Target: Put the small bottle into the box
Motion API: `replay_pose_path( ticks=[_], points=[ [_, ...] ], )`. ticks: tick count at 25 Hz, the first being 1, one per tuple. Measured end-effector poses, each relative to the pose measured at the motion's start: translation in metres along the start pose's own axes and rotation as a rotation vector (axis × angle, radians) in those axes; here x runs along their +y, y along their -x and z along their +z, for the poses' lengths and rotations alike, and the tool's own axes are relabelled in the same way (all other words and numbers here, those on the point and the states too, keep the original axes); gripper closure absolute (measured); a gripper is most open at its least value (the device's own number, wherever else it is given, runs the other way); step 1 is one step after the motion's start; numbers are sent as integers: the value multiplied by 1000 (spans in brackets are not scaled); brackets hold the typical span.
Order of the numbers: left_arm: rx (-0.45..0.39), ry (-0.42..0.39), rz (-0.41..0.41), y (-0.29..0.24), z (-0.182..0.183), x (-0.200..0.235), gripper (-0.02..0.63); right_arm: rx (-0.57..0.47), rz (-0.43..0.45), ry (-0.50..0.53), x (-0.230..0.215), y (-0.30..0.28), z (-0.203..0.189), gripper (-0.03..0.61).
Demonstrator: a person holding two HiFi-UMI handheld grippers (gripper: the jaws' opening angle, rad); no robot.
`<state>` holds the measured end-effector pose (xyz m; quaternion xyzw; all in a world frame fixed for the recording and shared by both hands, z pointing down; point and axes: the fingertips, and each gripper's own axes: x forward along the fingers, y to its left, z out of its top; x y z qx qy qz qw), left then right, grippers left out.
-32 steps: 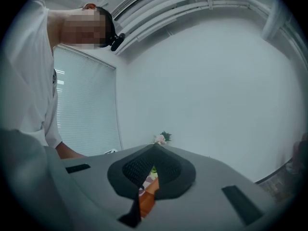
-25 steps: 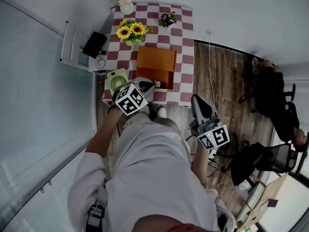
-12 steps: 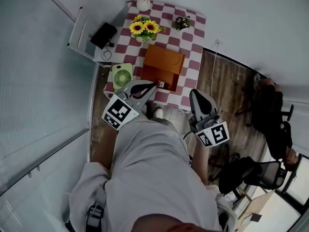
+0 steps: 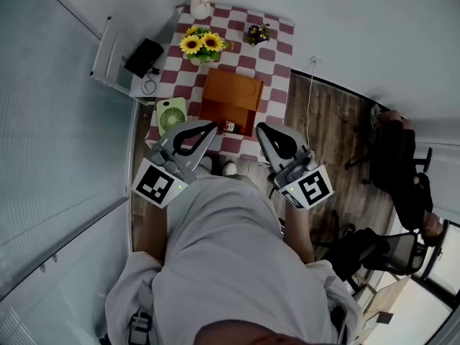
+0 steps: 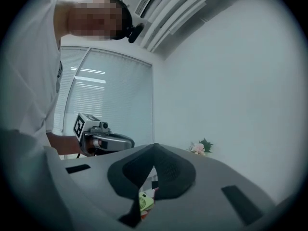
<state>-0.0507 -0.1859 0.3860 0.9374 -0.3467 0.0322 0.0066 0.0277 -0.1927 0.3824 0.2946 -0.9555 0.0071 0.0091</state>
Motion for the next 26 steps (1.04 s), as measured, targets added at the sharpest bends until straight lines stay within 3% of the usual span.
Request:
replay_pose_path(
  ticks=[5, 12, 19, 26],
  points=[
    [14, -31, -8, -5, 3, -3, 614, 3, 20, 49, 5, -4, 5, 578],
    [11, -55, 18, -14, 6, 2, 614, -19, -27, 49, -12, 1, 11, 578],
    [47, -179, 14, -15, 7, 1, 615, -1, -74, 48, -19, 4, 6, 578],
    [8, -124, 30, -15, 14, 0, 615, -4, -100, 49, -17, 8, 9, 578]
  ],
)
